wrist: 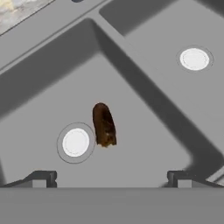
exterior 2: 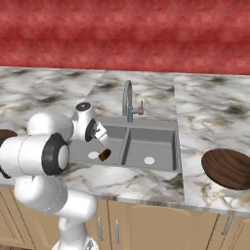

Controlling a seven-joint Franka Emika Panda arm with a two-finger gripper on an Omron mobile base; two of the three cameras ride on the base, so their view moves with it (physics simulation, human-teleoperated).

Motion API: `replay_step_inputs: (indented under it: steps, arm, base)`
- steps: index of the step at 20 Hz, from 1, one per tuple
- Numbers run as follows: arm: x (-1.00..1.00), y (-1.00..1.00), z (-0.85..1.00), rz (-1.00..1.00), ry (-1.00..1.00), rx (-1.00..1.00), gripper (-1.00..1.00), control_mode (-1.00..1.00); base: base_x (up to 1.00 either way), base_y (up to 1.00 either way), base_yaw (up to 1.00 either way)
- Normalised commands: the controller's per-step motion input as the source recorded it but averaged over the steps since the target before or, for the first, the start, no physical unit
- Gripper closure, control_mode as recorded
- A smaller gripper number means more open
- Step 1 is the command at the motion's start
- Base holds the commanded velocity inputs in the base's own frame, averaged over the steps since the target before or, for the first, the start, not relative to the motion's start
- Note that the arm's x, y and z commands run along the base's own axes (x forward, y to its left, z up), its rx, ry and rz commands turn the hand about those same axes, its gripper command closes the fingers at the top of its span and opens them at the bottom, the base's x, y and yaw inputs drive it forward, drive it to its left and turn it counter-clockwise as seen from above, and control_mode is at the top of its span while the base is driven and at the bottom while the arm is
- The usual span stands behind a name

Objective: Pick the tomatos from the cabinet and place them in one bowl. Pick the sweet potato from the sink and place it in the other bowl.

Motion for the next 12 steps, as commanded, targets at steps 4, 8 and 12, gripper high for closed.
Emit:
replay_step_inputs:
  steps: [4, 8, 12]
  arm:
    - [0.69, -0.02, -0.43, 0.00, -0.03, 0.04, -1.00, -1.00]
    - [0.33, 0.07, -0.45, 0.00, 0.04, 0.00, -1.00, -1.00]
    - [0.17, -0.01, -0.29, -0.01, 0.09, 0.00, -1.00, -1.00]
  base:
    - [0.00, 0.00, 0.00]
    - [0.00, 0.00, 0.00]
    - [0.00, 0.00, 0.00]
